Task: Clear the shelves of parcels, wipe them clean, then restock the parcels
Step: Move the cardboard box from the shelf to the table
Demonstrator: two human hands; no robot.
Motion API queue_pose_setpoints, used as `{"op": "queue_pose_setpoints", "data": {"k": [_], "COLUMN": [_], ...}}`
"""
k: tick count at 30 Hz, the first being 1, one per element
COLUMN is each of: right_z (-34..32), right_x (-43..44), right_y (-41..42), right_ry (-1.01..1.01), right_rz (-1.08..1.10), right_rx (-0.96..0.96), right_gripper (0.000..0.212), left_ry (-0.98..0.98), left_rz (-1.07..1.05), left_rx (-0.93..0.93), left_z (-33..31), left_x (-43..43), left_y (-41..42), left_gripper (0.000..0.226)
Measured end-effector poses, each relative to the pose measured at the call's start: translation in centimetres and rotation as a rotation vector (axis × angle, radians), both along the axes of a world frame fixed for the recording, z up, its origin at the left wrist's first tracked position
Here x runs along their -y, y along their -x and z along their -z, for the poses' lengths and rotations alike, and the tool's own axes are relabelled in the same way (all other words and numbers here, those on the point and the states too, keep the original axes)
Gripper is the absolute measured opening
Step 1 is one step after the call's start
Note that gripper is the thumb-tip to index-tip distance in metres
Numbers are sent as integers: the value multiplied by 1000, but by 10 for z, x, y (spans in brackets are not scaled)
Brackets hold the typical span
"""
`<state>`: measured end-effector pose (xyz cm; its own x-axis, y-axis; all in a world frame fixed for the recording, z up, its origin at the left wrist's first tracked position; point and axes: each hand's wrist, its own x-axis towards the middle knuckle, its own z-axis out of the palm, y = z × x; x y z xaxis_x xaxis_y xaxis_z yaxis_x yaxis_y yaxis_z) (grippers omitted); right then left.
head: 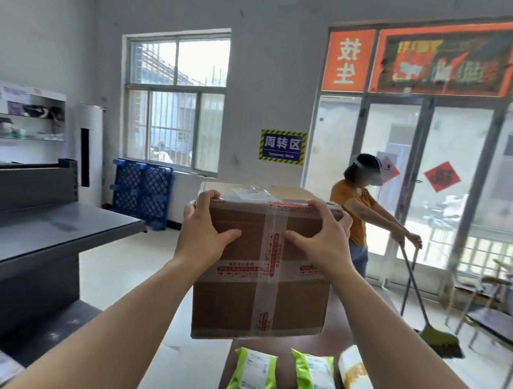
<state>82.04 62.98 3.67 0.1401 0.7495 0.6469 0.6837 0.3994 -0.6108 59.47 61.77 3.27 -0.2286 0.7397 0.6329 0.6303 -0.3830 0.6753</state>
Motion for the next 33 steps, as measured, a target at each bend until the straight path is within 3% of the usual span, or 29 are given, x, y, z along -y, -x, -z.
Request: {"op": "queue_pose_setpoints", "data": {"k": [14, 33], "right_z": [57, 130], "right_x": [28, 30], "right_y": [-156, -316], "right_ry": [141, 195], "right_rz": [203, 276], "right_rx": [10, 1], "right_gripper": [76, 73], "left_ry": [99, 201], "left_rz": [240, 306], "left_rx": [38, 32], "left_z": [62, 141], "left_x": [-13, -37], "left_y": [-155, -321], "left_gripper": [71, 72]}}
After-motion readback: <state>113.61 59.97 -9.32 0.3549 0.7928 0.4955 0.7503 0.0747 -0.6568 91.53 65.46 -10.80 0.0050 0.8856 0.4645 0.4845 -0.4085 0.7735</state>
